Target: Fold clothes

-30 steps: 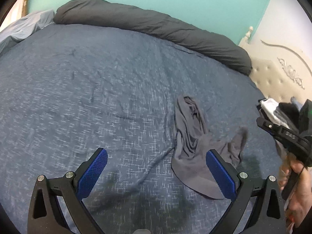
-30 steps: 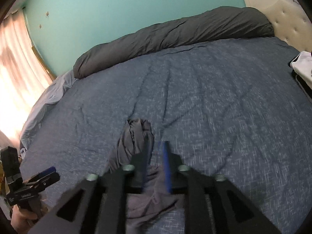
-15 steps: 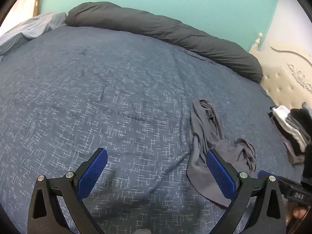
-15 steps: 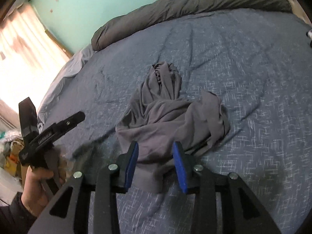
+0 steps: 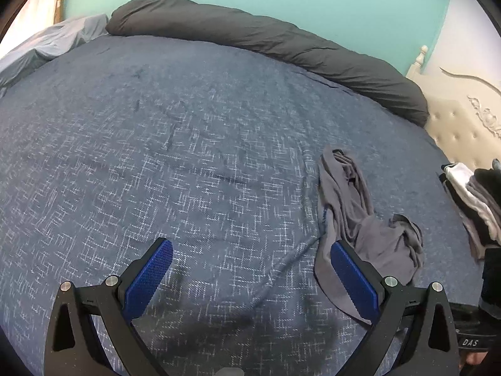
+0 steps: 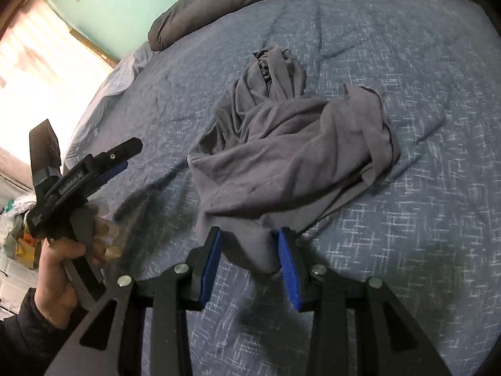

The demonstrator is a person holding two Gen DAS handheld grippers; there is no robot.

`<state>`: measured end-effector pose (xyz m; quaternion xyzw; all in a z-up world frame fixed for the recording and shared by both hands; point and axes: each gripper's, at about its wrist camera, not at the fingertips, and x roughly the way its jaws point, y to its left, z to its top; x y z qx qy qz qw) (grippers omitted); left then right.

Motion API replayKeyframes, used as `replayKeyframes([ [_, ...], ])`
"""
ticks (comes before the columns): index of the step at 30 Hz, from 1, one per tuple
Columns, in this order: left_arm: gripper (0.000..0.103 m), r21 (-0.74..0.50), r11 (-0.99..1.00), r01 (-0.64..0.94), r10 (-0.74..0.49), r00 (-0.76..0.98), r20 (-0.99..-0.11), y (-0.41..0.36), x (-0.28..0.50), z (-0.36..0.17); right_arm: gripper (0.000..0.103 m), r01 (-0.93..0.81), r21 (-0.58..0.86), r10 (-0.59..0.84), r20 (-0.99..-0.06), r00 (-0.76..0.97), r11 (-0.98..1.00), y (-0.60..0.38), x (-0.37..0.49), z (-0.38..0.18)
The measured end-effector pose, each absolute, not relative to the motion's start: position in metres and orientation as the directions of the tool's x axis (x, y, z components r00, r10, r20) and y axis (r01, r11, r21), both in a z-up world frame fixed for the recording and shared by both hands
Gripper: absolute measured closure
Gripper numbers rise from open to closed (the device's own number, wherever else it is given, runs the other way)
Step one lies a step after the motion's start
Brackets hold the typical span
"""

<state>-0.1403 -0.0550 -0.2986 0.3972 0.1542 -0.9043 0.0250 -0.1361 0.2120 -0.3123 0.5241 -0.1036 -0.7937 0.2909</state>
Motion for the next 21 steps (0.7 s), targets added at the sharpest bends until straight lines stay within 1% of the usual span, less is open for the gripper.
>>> replayKeyframes([
  [2, 0.0, -0.26, -0.95, 0.173, 0.075, -0.683, -0.727, -0.056, -0.141, -0.299, 0.066, 0.369, 0.453, -0.563, -0.776, -0.285, -0.811, 0.21, -0.137, -0.312],
  [3, 0.0, -0.262, -0.949, 0.175, 0.074, -0.684, -0.726, -0.056, -0.141, -0.299, 0.074, 0.375, 0.452, -0.565, -0.775, -0.284, -0.809, 0.209, -0.137, -0.312],
  [4, 0.0, -0.262, -0.949, 0.176, 0.073, -0.685, -0.725, -0.056, -0.142, -0.299, 0.093, 0.379, 0.45, -0.565, -0.774, -0.285, -0.808, 0.209, -0.137, -0.311],
  [5, 0.0, -0.26, -0.949, 0.177, 0.07, -0.685, -0.725, -0.056, -0.142, -0.3, 0.095, 0.382, 0.447, -0.564, -0.775, -0.287, -0.809, 0.209, -0.138, -0.312],
  [9, 0.0, -0.264, -0.951, 0.16, 0.089, -0.676, -0.731, -0.064, -0.144, -0.302, 0.098, 0.363, 0.487, -0.595, -0.745, -0.302, -0.794, 0.216, -0.145, -0.312],
  [16, 0.0, -0.25, -0.957, 0.147, 0.088, -0.673, -0.735, -0.061, -0.145, -0.301, 0.098, 0.349, 0.542, -0.644, -0.655, -0.395, -0.764, 0.243, -0.16, -0.286],
  [21, 0.0, -0.246, -0.959, 0.142, 0.087, -0.678, -0.73, -0.06, -0.144, -0.299, 0.098, 0.309, 0.583, -0.654, -0.595, -0.467, -0.751, 0.264, -0.178, -0.273],
])
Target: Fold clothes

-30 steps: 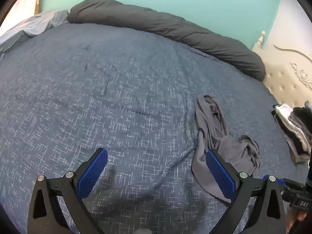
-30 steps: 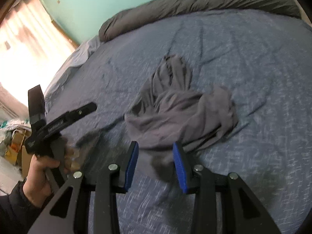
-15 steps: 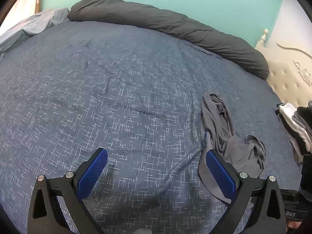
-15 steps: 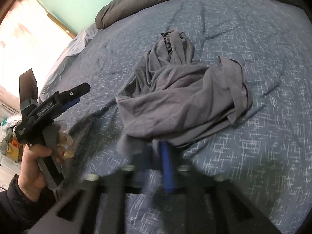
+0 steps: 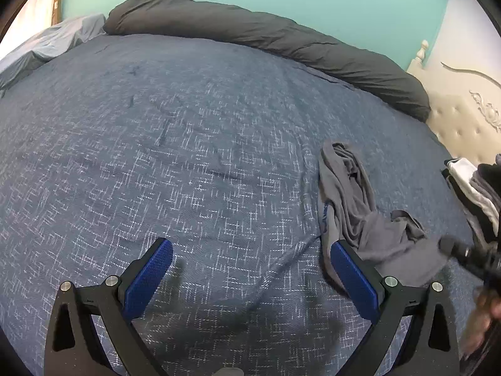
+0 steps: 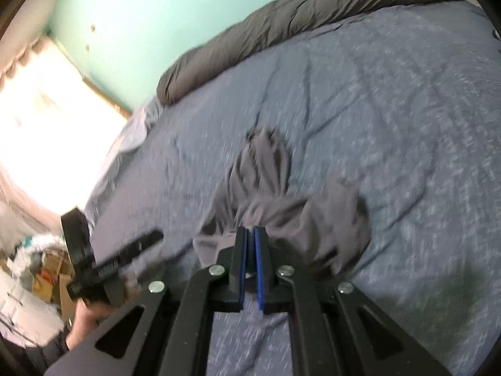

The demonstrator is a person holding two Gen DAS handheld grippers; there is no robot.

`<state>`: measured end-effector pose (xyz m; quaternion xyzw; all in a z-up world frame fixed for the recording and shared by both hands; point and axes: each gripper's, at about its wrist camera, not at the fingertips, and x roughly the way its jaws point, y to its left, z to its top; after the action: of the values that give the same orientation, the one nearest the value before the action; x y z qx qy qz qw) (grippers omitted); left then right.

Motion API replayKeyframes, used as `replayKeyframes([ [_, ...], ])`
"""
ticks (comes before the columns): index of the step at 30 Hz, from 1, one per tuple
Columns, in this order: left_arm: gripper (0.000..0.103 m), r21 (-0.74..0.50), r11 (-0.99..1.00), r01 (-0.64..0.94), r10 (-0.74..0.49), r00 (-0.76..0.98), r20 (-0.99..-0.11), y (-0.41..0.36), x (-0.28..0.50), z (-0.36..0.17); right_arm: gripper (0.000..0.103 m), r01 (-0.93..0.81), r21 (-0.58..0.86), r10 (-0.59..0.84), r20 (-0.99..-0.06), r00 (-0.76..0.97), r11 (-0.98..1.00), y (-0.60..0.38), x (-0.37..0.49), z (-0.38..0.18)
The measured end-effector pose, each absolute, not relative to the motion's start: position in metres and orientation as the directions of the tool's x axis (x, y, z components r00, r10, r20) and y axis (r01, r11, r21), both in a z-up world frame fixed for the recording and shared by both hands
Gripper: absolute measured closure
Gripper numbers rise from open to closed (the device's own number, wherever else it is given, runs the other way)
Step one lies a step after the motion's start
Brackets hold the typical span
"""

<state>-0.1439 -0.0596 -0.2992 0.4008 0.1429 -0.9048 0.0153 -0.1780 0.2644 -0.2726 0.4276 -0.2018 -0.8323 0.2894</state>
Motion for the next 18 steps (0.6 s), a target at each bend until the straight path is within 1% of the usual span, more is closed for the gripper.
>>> replayKeyframes([
  [5, 0.0, -0.245, -0.96, 0.134, 0.092, -0.675, -0.732, -0.055, -0.143, -0.301, 0.098, 0.264, 0.595, -0.626, -0.557, -0.546, -0.759, 0.291, -0.196, -0.264],
  [7, 0.0, -0.247, -0.961, 0.126, 0.102, -0.668, -0.737, -0.054, -0.144, -0.303, 0.098, 0.223, 0.592, -0.592, -0.553, -0.586, -0.774, 0.307, -0.204, -0.265],
  [13, 0.0, -0.246, -0.966, 0.078, 0.133, -0.667, -0.733, -0.043, -0.147, -0.3, 0.098, 0.04, 0.626, -0.487, -0.565, -0.666, -0.779, 0.361, -0.213, -0.281],
  [18, 0.0, -0.245, -0.969, 0.036, 0.161, -0.659, -0.735, -0.029, -0.152, -0.3, 0.098, -0.027, 0.613, -0.437, -0.593, -0.676, -0.789, 0.374, -0.213, -0.288],
])
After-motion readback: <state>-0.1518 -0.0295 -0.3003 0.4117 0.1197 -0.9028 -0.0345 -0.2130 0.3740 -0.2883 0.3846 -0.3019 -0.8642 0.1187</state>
